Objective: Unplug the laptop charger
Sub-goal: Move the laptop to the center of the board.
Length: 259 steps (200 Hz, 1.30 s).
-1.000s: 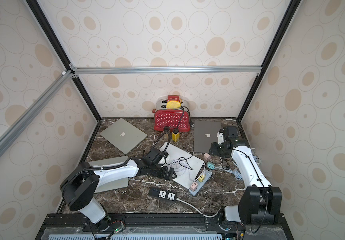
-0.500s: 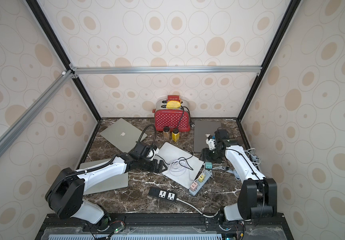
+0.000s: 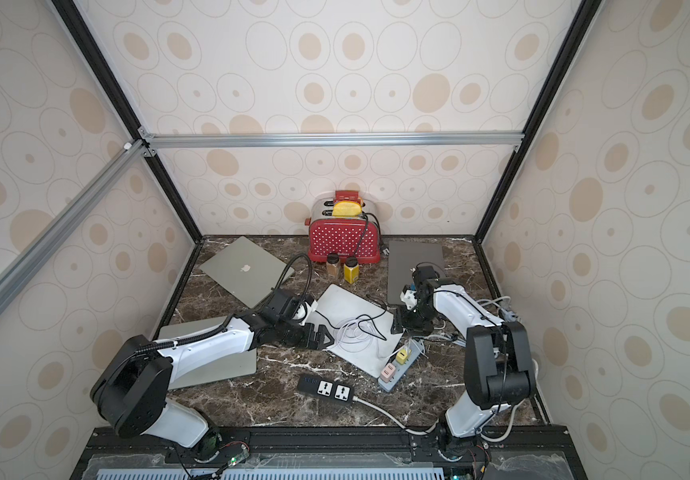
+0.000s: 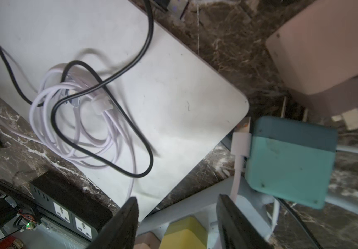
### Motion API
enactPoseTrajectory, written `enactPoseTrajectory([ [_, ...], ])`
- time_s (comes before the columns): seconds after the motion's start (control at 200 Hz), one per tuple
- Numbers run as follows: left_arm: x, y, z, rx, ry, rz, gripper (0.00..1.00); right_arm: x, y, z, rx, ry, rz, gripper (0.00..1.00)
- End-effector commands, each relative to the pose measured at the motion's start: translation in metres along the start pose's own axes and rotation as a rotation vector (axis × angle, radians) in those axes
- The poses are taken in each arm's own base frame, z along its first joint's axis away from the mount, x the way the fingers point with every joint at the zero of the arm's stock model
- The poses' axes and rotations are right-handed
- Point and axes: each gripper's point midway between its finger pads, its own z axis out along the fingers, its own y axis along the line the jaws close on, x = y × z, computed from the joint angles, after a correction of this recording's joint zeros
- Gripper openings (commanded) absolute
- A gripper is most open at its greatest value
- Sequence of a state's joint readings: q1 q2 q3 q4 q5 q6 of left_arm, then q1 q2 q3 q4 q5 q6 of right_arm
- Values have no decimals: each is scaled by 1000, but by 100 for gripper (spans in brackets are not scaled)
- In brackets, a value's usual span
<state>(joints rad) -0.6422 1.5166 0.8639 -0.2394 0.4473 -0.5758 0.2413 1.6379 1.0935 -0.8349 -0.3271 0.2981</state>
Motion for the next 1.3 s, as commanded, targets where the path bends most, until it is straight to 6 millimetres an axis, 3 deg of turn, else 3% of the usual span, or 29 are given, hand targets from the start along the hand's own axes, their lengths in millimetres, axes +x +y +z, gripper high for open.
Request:
enactPoseTrajectory([
  [0.0,-4,-3,-3,12,-26,50,99,6,-5,6,35,55,4,62],
  [0.25,-8,-1,-5,11,-45,62,99,11,-6,25,5,121,20,62],
  [0.536,-9,3,-4,-3,-53,54,99,-4,50,46,-100,138,-72,60],
  [0.901,-2,13,-5,-14,-58,4,99,-51,106,67,-163,112,-161,58],
  [1.092,-3,13,-8,-20,-59,-1,99,-55,107,52,-112,91,-191,58],
  [1.292,-8,5,-4,15,-45,-1,99,-52,91,-2,38,5,-252,61],
])
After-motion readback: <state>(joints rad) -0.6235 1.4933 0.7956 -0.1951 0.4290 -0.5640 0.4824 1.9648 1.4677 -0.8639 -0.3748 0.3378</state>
